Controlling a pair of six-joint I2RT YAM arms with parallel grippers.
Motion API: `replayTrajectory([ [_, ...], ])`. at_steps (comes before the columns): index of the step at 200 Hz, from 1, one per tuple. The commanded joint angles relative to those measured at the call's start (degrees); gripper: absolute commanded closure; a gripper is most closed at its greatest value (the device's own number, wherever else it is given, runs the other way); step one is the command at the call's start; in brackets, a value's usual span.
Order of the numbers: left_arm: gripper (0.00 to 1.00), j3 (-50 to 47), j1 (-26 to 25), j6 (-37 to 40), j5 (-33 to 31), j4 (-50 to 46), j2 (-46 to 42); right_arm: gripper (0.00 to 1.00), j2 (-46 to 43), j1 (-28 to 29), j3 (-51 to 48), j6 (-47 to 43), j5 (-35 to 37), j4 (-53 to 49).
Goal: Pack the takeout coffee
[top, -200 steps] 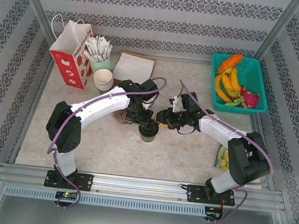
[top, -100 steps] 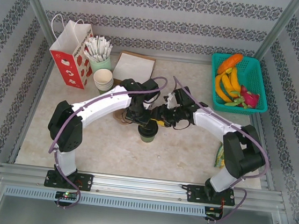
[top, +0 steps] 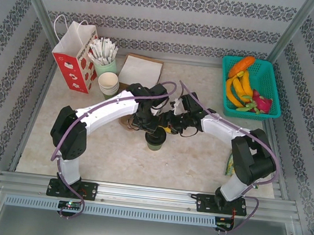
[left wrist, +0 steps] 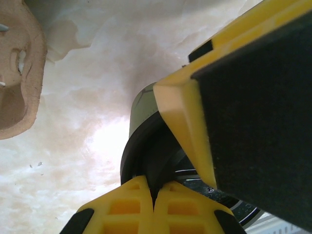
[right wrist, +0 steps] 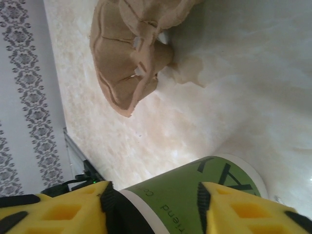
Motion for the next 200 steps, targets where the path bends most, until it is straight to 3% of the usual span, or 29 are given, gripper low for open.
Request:
replayTrajectory([
  [1,1.00,-1.7,-0.3,-3.0,-5.3,1.3,0.6,0.44,-5.4,-1.6,-1.5,-2.5,4.1,-6.3],
  [41,1.00,-1.3,-0.3,-7.4,-7.8,3.0,-1.2,0.30,-15.8,-3.2,-8.7,-5.8,8.1,-1.5],
  [62,1.00,-0.4,-0.2,-7.7,-7.4,2.9,-0.7,0.03,-20.5,-2.6,-14.5,-7.0,9.4,2.1],
  [97,1.00,0.3,-0.3,-7.9,-6.8,2.5,0.6,0.02,-24.2,-0.1,-20.9,-8.6,9.1,8.9],
  [144,1.00,0.5,-0.2,-7.9,-6.4,2.4,1.4,0.02,-23.0,5.9,-21.7,-12.0,11.7,11.7],
  [200,1.00,0.1,-0.2,-8.0,-6.1,2.7,1.3,0.02,-22.8,6.7,-22.6,-13.1,17.0,13.2],
])
